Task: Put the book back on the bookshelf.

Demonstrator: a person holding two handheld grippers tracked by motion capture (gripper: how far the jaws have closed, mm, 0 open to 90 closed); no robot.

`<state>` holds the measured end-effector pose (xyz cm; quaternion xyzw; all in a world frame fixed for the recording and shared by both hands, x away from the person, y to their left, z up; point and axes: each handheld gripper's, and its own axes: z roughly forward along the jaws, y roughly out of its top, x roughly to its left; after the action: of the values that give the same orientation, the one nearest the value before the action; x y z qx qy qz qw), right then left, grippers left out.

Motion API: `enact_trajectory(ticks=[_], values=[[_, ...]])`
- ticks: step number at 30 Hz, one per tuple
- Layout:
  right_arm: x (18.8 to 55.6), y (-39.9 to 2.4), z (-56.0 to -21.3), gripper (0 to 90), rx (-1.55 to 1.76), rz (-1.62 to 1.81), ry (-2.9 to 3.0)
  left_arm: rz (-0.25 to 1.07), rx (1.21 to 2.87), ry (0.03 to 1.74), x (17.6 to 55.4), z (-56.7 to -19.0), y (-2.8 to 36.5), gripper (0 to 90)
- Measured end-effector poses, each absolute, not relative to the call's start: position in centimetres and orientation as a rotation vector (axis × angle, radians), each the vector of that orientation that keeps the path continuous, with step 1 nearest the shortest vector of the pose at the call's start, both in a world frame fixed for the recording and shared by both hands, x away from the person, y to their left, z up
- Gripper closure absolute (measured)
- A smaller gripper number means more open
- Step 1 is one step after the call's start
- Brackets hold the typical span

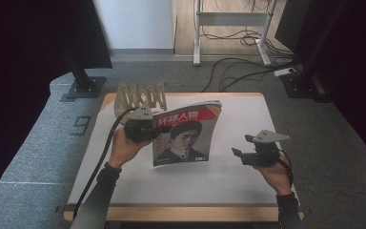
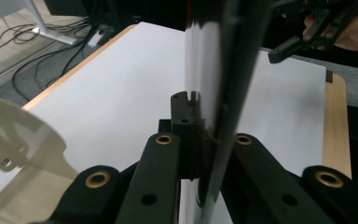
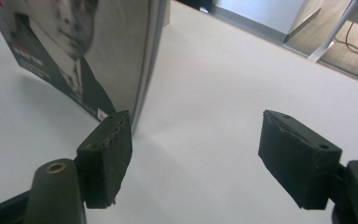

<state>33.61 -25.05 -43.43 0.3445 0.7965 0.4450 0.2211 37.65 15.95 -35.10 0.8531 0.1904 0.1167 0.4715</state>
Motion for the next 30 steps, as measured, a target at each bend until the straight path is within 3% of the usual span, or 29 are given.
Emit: enact_trajectory(ticks=[21, 30], values=[[33.3, -25.1, -49.7, 11.4, 1.077, 1.103, 2.245, 0.357, 2.051, 0.606, 37.0, -33.6, 20.2, 87.0], [33.4, -25.2, -52.0, 0.0, 1.137, 1.048, 2.266, 0.423, 2.02, 0.686, 36.7, -32.6, 22.5, 87.0]])
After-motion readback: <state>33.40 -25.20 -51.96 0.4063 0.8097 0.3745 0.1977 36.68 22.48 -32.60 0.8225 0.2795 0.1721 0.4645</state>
